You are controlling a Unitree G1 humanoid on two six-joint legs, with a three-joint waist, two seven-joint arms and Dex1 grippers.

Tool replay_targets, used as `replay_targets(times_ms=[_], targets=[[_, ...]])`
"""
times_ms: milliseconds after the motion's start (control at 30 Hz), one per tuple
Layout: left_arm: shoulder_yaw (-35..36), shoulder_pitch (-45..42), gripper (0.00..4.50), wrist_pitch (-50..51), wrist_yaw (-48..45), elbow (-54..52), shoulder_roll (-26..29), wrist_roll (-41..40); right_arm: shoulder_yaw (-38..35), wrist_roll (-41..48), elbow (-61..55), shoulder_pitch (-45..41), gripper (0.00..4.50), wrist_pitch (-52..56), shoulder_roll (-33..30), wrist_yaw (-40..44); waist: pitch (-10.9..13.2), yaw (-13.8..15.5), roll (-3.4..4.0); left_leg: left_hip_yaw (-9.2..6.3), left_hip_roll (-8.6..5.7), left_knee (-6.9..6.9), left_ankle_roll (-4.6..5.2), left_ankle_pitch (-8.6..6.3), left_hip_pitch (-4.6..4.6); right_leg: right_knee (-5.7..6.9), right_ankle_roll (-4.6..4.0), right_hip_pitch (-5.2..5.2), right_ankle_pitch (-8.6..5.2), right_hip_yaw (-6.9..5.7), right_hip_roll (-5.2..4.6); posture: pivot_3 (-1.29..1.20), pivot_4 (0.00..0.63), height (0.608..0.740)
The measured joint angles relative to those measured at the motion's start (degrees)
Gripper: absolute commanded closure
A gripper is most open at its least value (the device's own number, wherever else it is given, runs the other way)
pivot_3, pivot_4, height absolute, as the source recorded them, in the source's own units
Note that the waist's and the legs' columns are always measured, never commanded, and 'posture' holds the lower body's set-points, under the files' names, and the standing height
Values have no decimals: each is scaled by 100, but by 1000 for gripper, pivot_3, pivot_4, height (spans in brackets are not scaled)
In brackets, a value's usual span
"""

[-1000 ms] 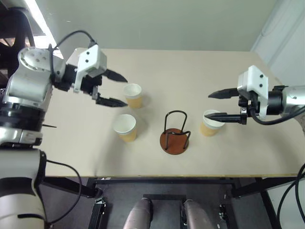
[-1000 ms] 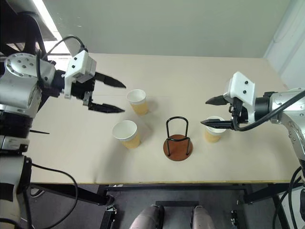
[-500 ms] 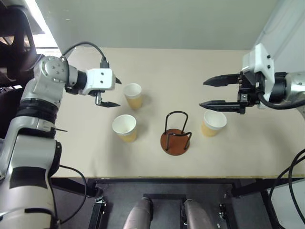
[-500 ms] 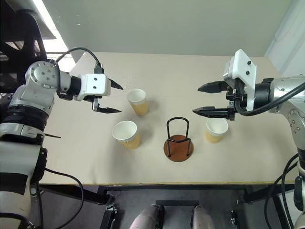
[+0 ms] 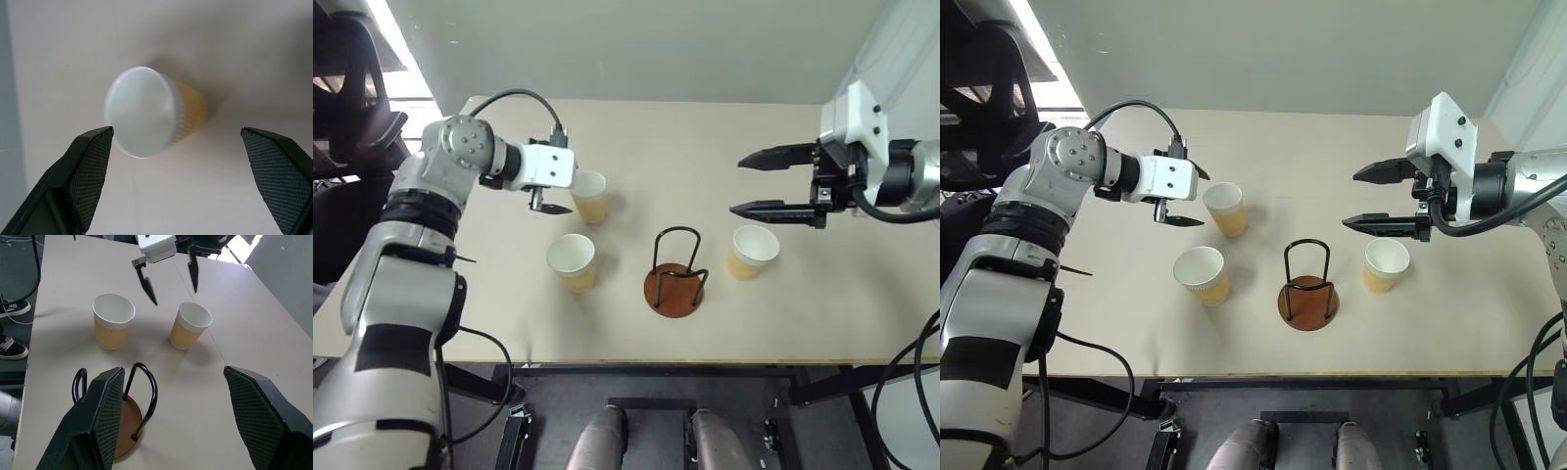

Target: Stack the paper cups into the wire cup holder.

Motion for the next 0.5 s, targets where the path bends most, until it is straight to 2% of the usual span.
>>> replay_targets(times_ms=[500], targets=[[-214, -34, 0, -11, 579, 295, -228, 517, -28, 109, -65, 67, 1256, 142, -191, -24, 0, 8, -1, 14, -15, 11, 5, 3, -3, 6, 16, -6, 8, -21, 18, 0, 150, 740]])
